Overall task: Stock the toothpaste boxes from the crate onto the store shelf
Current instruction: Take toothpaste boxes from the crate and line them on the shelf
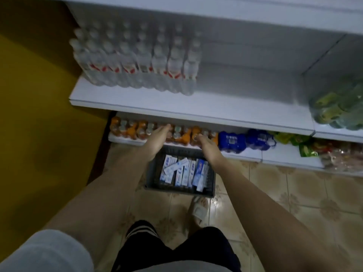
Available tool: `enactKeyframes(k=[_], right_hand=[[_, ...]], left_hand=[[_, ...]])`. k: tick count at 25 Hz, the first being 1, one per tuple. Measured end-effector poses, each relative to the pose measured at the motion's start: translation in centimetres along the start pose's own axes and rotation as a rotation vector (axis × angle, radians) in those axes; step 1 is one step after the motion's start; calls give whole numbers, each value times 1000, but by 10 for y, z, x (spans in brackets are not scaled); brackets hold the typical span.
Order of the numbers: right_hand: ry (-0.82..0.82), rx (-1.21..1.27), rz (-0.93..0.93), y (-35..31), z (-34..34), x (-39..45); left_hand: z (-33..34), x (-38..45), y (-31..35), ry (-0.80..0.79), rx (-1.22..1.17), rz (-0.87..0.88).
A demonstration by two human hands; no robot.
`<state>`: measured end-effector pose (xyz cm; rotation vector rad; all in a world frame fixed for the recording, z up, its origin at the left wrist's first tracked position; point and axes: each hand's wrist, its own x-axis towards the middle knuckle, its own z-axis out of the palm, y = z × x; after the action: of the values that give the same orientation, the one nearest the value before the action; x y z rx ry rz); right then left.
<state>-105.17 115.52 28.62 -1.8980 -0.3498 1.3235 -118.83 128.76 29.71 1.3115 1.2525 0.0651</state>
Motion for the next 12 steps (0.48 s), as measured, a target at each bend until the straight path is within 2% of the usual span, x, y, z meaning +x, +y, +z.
enactKeyframes(k=[5,8,12], right_hand=[[52,63,206,121,-6,73],[79,55,326,213,2,117],[110,-25,388,329,24,196]], left_hand=[[96,86,-97,-117,63,-195],[145,138,-177,-117,68,-280],[192,202,-296,-107,114,-354]])
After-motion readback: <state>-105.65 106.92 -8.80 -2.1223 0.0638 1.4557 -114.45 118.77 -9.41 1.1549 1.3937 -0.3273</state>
